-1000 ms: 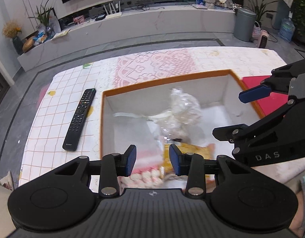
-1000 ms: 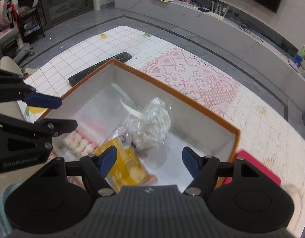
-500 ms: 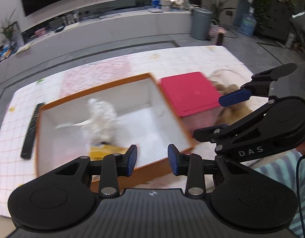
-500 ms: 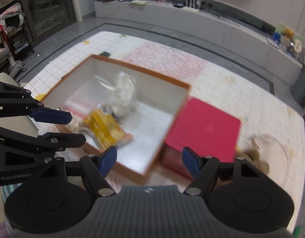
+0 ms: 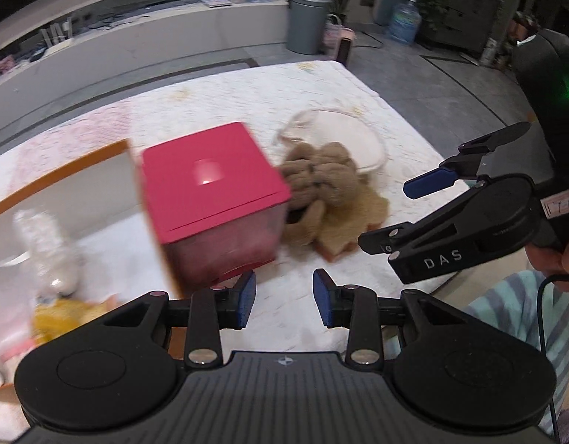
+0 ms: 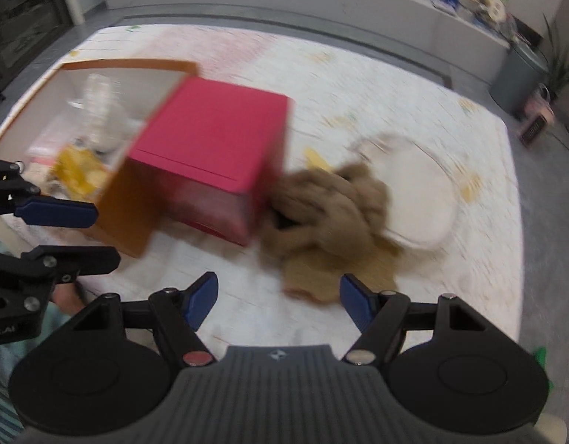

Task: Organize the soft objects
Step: 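Move both tools from the orange box toward the brown plush toy, then grasp the brown plush toy with the left tool while the right tool grasps the white round pad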

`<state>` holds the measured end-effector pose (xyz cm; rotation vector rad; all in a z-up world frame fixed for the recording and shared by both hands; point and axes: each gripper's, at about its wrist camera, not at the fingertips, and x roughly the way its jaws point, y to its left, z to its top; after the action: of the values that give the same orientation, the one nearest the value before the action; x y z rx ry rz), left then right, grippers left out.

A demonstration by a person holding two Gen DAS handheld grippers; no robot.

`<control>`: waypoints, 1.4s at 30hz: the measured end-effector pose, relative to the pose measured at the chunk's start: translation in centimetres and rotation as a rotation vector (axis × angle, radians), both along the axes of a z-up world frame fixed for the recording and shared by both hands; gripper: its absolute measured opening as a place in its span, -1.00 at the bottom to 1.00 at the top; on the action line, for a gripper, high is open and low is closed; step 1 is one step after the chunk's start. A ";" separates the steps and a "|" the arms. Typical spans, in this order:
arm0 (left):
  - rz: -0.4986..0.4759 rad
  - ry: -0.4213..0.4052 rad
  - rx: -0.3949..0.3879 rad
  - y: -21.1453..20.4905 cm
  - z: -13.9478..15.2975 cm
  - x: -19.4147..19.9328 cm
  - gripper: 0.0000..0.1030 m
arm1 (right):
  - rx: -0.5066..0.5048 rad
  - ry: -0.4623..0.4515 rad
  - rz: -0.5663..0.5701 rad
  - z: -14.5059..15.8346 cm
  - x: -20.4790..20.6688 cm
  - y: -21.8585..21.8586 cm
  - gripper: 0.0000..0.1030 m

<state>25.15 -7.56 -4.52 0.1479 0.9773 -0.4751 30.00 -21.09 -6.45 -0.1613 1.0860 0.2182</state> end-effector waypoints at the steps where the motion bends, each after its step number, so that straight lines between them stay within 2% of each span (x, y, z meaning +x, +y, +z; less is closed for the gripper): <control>1: -0.016 0.000 0.004 -0.8 -0.4 0.4 -0.19 | -0.002 0.006 -0.013 -0.3 0.1 -0.9 0.40; 9: -0.160 -0.042 0.079 -7.2 -2.0 2.9 -0.16 | 0.004 0.049 -0.105 -2.6 1.2 -7.1 0.40; 12: -0.201 -0.057 0.101 -9.0 -2.6 4.3 0.03 | 0.012 0.063 -0.124 -3.4 1.7 -8.8 0.40; 14: -0.235 -0.072 0.117 -10.0 -3.1 4.9 0.28 | 0.012 0.071 -0.138 -3.9 2.1 -10.1 0.40; 17: -0.273 -0.103 0.164 -11.6 -4.0 5.8 0.41 | 0.018 0.077 -0.163 -4.7 3.1 -12.0 0.40; 22: -0.292 -0.104 0.240 -13.5 -6.1 7.6 0.48 | 0.070 0.078 -0.202 -5.2 5.0 -14.7 0.42; 26: -0.286 -0.104 0.282 -14.4 -7.4 8.7 0.50 | 0.140 0.061 -0.224 -5.1 6.8 -15.7 0.66; 29: -0.276 -0.098 0.298 -14.5 -8.0 9.5 0.54 | 0.180 0.050 -0.236 -5.2 8.5 -16.0 0.75; 34: -0.265 -0.099 0.299 -14.6 -8.2 9.9 0.56 | 0.220 0.047 -0.282 -6.1 11.9 -16.1 0.76; 35: -0.260 -0.095 0.295 -14.5 -8.1 9.9 0.52 | 0.237 0.052 -0.288 -6.4 12.4 -16.1 0.70; 38: -0.237 -0.083 0.272 -14.2 -7.8 10.2 0.32 | 0.274 0.060 -0.305 -6.8 13.2 -15.8 0.29; 40: -0.224 -0.080 0.264 -14.1 -7.6 10.3 0.22 | 0.264 0.049 -0.312 -6.6 13.1 -15.6 0.07; 42: -0.209 -0.082 0.260 -14.0 -7.5 10.6 0.12 | 0.238 0.031 -0.310 -6.2 12.8 -15.3 -0.60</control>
<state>35.73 -21.58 -12.07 0.5037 0.9444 -0.5268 42.84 -36.41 -12.64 0.2234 1.0917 0.0695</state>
